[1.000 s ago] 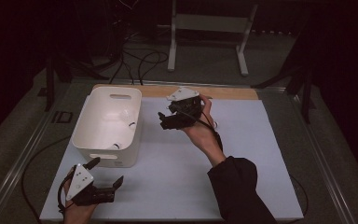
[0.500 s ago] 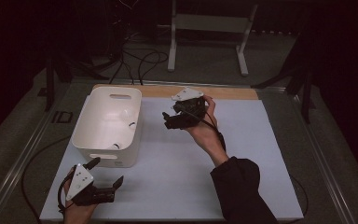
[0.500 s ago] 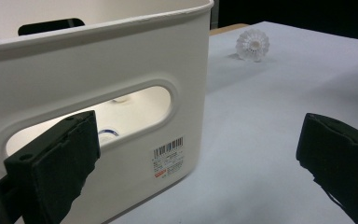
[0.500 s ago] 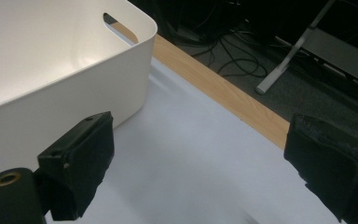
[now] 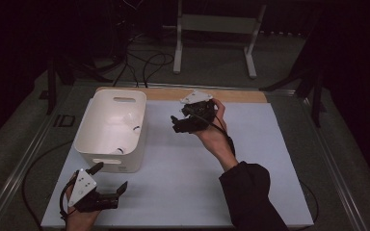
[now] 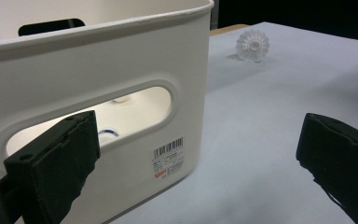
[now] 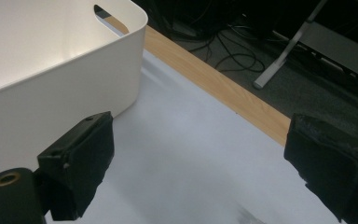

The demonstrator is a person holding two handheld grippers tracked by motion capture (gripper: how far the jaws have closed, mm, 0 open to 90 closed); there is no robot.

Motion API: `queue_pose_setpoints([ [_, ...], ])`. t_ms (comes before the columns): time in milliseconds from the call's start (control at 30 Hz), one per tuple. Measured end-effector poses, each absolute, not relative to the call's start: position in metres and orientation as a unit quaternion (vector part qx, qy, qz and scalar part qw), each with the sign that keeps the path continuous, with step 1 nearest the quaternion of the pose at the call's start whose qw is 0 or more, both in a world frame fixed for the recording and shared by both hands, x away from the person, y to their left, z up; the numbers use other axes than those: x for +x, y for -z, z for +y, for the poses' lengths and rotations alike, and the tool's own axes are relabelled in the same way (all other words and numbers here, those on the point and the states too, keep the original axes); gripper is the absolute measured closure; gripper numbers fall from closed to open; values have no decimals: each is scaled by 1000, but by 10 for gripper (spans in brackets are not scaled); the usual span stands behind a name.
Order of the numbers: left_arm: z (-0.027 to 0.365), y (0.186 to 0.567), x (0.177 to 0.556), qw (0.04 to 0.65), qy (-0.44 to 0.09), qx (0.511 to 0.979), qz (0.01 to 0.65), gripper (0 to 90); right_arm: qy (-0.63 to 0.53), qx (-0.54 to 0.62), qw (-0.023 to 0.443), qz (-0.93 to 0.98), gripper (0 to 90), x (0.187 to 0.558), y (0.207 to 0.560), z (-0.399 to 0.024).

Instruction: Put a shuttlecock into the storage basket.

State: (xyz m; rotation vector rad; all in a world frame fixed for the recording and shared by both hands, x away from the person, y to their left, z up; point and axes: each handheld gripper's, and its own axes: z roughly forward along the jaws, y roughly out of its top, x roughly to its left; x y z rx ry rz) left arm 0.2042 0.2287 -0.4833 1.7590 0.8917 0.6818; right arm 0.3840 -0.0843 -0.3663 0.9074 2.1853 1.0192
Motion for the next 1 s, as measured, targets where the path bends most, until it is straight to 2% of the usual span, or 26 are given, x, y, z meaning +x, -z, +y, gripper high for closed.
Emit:
queue_pose_setpoints([
  [1000, 229, 483, 204, 504, -283, 727, 370, 2, -361, 363, 283, 811, 82, 398, 376, -109],
])
